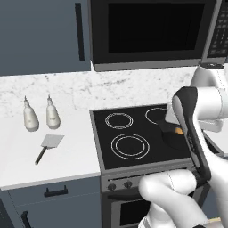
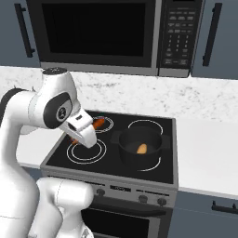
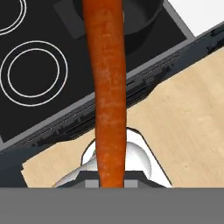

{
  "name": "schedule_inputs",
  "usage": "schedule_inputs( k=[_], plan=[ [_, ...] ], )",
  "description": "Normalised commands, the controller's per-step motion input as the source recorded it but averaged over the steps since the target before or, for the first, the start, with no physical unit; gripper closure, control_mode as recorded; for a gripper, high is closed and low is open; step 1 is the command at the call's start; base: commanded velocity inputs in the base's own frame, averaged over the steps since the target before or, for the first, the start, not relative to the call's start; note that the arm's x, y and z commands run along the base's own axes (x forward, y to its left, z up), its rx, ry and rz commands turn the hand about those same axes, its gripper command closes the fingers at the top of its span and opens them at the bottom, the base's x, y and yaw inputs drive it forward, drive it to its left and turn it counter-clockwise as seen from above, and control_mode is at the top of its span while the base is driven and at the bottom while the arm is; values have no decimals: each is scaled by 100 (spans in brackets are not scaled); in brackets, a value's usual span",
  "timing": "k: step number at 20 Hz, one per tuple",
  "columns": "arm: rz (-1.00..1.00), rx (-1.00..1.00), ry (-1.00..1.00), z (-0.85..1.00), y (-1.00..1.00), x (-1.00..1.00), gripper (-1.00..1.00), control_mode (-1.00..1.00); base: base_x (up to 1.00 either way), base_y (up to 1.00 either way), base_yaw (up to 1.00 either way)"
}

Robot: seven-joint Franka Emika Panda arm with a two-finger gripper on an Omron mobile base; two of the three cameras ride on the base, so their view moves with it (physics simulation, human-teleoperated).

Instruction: Put the carrot and potato in the pot. Retrieve the spatula and lightly stir the vegetables in the pot.

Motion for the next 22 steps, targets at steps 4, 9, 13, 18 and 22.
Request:
schedule_inputs(
  k=[4, 9, 13, 18, 22],
  plan=[
    [2, 0, 20, 9, -100, 7, 100, -100, 0, 0, 0],
    [26, -2, 18, -13, -85, 41, 100, -100, 0, 0, 0],
    [32, -9, 28, -55, -24, 51, 100, -100, 0, 0, 0],
    [28, -4, 17, -43, -6, 24, 100, -100, 0, 0, 0],
    [36, 0, 9, -16, -15, 5, 100, -100, 0, 0, 0]
  ],
)
